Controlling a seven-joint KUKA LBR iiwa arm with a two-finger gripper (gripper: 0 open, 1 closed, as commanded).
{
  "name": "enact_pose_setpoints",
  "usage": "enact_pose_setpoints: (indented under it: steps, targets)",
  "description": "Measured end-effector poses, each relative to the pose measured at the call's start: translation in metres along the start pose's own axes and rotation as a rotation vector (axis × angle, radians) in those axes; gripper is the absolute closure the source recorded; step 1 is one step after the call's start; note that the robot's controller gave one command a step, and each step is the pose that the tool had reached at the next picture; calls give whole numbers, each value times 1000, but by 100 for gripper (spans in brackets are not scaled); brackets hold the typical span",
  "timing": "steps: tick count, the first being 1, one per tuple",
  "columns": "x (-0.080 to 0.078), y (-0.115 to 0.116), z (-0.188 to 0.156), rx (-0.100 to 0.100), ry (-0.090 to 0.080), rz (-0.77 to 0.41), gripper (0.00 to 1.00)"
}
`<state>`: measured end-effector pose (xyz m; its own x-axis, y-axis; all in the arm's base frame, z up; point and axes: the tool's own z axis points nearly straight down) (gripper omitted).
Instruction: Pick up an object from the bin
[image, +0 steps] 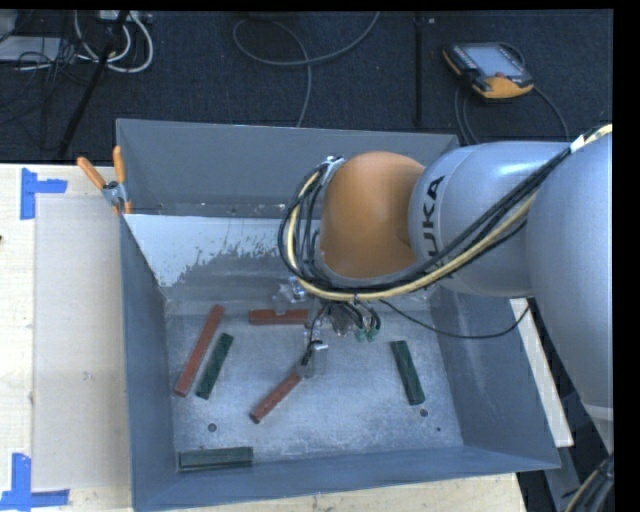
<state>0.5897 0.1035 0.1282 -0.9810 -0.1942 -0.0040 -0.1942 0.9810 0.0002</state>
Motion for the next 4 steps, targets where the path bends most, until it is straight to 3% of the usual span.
enact_pose_setpoints:
  steps: [1, 2, 3, 4]
  targets:
    - [2, -8, 56, 0, 5, -21, 0]
    - [70, 32, 55, -1, 5, -167, 100]
    - [70, 32, 55, -1, 5, -166, 100]
    - [89, 11, -123, 0, -2, -171, 100]
